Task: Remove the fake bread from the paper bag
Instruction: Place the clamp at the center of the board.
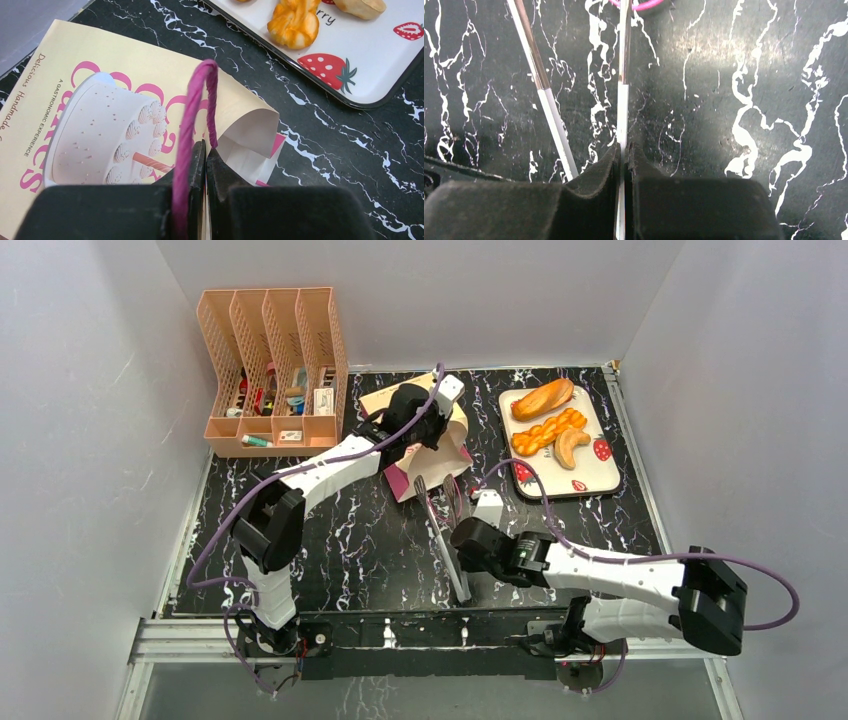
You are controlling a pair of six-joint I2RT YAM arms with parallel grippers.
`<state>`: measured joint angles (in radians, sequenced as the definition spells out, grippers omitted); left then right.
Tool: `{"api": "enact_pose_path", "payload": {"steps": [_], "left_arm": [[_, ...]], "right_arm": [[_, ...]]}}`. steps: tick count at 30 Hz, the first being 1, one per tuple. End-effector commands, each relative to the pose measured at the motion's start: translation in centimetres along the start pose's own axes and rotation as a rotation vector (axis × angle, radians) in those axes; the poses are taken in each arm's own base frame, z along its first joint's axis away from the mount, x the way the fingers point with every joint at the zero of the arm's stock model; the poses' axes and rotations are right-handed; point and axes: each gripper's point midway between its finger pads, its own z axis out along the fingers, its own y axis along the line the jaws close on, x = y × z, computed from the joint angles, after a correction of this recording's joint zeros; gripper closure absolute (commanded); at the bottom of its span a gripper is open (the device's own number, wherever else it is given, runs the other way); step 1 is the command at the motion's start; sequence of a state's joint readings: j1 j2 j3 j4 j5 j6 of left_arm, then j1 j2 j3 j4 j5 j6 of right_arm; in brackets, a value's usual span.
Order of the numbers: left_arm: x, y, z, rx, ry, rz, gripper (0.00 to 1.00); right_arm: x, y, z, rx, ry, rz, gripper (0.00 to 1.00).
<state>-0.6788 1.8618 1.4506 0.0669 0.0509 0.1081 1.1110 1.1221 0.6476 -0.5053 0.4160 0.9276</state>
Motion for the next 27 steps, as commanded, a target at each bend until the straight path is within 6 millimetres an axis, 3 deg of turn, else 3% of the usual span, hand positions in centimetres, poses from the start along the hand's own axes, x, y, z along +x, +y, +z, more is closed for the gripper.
{"api": "enact_pose_path", "payload": {"steps": [1,11,20,27], "left_arm": [[-0.5,-1.0,-0.6,0.033,-0.021,-0.008,1.00],[-0.7,-1.5,-1.5,0.047,-0.038,-0.016,1.00],[-1.4,-1.5,-2.1,0.045,-0.054,-0.014,1.00],[-1.6,-1.9,-2.0,0.054,-0.057,-0.024,1.00]], "right_arm": [[-5.0,2.7,-0.3,-0.019,-0.144,0.017,1.00],[-8.6,2.9,3.2,0.018,-0.152,-0.032,1.00],[-9.3,2.6,6.2,0.040,-0.120,-0.057,1.00],[-11.5,2.9,8.3,0.070,-0.134,-0.085,1.00]]}}
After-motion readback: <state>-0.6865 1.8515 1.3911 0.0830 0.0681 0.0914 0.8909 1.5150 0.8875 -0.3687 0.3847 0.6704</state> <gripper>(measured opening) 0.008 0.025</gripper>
